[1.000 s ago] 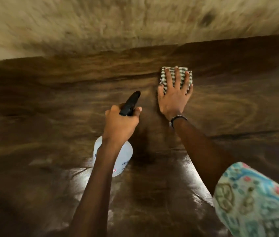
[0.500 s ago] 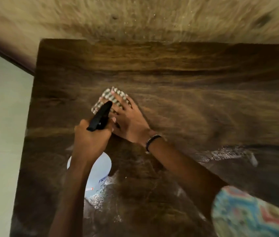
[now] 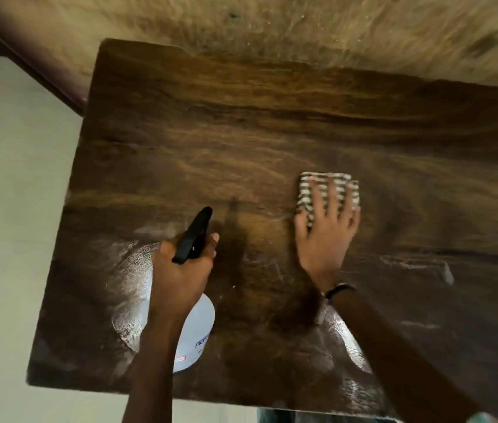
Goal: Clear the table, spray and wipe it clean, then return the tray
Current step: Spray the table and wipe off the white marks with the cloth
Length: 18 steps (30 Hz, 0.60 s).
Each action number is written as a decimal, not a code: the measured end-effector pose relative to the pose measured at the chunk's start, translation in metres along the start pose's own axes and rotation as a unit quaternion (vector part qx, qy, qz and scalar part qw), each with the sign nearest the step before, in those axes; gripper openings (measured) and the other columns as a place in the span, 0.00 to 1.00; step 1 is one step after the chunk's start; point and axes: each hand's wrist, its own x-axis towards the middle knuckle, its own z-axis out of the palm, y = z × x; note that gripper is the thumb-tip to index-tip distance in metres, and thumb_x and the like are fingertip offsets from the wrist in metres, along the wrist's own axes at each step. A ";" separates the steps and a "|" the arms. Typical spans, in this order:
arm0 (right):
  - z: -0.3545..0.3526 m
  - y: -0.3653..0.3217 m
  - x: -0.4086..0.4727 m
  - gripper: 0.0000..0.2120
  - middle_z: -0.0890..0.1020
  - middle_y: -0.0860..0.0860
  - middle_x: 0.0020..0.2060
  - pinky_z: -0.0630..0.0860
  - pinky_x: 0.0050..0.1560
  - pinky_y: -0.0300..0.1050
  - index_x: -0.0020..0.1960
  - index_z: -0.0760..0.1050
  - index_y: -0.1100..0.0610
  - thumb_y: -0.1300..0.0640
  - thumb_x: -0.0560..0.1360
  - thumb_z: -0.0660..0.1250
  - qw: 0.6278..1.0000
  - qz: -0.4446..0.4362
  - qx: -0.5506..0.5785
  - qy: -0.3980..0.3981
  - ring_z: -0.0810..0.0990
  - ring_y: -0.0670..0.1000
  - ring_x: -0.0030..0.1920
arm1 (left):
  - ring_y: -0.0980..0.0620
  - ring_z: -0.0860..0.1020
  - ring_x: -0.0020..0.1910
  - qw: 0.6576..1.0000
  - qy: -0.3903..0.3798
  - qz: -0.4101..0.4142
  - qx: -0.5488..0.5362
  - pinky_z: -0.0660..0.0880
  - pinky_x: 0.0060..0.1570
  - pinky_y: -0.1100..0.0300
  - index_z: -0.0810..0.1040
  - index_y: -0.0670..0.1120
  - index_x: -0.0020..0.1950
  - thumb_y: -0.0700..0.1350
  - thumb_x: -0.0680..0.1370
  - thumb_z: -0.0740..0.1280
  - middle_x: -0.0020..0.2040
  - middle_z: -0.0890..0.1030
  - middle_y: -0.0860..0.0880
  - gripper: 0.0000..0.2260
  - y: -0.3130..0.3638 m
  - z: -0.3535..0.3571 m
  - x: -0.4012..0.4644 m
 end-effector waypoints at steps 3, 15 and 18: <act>0.012 -0.054 -0.038 0.27 0.61 0.51 0.76 0.51 0.73 0.64 0.75 0.58 0.45 0.44 0.77 0.55 0.987 -0.146 0.037 -0.054 0.54 0.59 0.76 | 0.59 0.75 0.25 1.000 0.015 -0.006 0.013 0.66 0.26 0.68 0.73 0.49 0.37 0.48 0.73 0.71 0.32 0.79 0.52 0.09 -0.008 -0.003 -0.010; -0.022 0.072 -0.064 0.27 0.61 0.49 0.76 0.56 0.74 0.61 0.75 0.61 0.45 0.43 0.77 0.55 0.980 -0.180 -0.006 -0.080 0.53 0.56 0.77 | 0.45 0.82 0.43 1.000 -0.006 0.000 0.023 0.76 0.46 0.55 0.77 0.51 0.38 0.47 0.73 0.72 0.39 0.83 0.43 0.06 -0.040 -0.001 -0.065; -0.023 0.069 -0.097 0.28 0.59 0.50 0.77 0.51 0.74 0.60 0.75 0.60 0.46 0.43 0.76 0.54 1.000 -0.005 0.005 -0.030 0.51 0.57 0.77 | 0.42 0.82 0.44 1.000 -0.003 -0.005 0.013 0.77 0.51 0.49 0.77 0.50 0.38 0.45 0.72 0.72 0.40 0.83 0.41 0.06 -0.050 0.008 -0.083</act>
